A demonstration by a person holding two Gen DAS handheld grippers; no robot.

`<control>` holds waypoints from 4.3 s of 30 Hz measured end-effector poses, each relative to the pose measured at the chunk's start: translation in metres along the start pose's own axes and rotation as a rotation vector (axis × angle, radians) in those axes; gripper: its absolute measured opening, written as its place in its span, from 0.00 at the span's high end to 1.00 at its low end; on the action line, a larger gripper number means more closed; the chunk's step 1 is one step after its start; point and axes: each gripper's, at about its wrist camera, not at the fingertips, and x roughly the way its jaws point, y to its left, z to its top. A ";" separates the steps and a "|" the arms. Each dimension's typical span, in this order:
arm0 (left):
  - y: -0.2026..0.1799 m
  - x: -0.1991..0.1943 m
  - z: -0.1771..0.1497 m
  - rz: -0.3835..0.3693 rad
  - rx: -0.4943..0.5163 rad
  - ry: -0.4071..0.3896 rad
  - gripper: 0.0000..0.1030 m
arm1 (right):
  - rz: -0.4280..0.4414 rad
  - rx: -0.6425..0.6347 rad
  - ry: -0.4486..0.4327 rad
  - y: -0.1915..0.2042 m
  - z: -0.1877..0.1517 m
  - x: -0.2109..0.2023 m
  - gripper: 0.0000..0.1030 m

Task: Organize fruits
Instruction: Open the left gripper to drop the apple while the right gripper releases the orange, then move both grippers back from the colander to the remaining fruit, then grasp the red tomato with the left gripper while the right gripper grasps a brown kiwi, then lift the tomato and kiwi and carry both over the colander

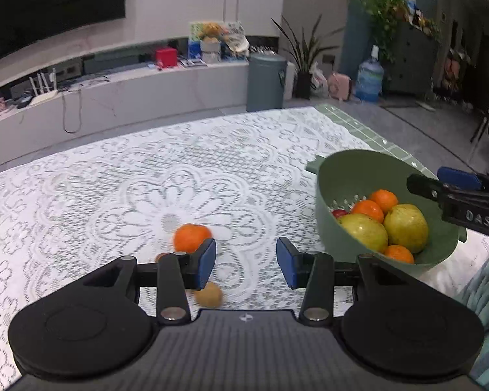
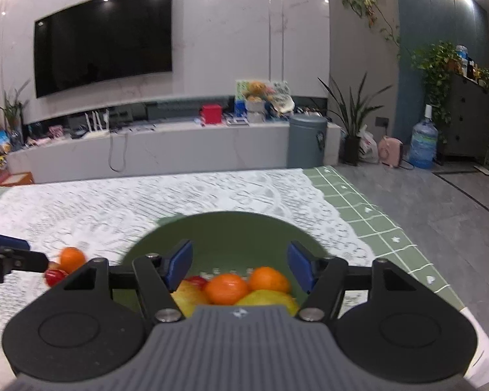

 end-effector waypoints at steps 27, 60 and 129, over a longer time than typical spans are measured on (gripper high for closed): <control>0.053 -0.011 -0.063 0.041 -0.098 -0.034 0.50 | 0.238 -0.252 0.098 0.132 -0.055 0.010 0.50; 0.089 0.022 -0.066 0.057 -0.168 0.021 0.54 | 0.397 -0.203 0.218 0.171 -0.061 0.091 0.78; -0.017 -0.050 -0.001 -0.051 0.002 -0.164 0.64 | 0.140 -0.168 0.015 0.065 -0.001 -0.022 0.78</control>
